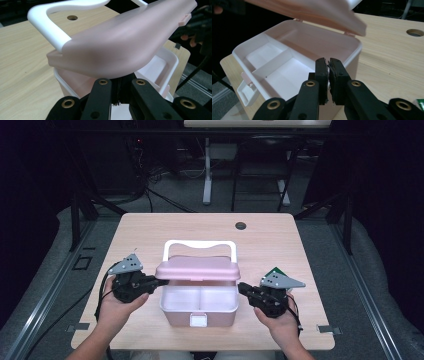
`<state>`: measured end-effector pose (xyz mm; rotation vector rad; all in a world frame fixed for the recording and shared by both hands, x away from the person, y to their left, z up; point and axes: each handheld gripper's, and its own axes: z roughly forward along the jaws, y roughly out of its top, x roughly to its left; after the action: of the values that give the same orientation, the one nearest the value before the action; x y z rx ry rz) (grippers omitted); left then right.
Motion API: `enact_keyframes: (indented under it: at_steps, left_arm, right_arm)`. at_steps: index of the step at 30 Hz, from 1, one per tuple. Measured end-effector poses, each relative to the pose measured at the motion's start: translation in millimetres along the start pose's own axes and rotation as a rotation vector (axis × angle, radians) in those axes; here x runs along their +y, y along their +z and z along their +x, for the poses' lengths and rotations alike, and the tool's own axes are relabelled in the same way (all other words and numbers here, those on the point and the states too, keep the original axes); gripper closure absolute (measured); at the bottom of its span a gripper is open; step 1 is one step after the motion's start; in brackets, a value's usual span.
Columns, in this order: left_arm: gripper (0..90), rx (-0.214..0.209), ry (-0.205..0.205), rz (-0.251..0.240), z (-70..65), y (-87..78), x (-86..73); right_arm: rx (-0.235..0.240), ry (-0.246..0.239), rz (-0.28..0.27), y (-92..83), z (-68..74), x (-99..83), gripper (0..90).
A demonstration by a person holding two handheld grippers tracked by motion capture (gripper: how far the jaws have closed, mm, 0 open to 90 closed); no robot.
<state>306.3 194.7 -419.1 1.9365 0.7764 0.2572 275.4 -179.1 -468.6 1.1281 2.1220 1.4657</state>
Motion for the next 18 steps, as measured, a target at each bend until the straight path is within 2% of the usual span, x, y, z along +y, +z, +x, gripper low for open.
enact_keyframes:
  at_steps: [4,8,18]
  left_arm:
    - [89.7,0.014,0.001,-0.008,3.8,0.4,10.6]
    - [89.7,0.022,0.010,-0.008,6.5,0.8,16.2]
    - [89.7,0.027,-0.019,-0.027,15.0,3.7,29.9]
  right_arm:
    - [0.018,-0.030,0.023,11.2,11.5,-7.5,85.9]
    - [0.026,-0.047,0.036,16.7,16.4,-11.1,86.1]
    - [0.046,-0.070,0.059,25.3,25.3,-16.9,86.9]
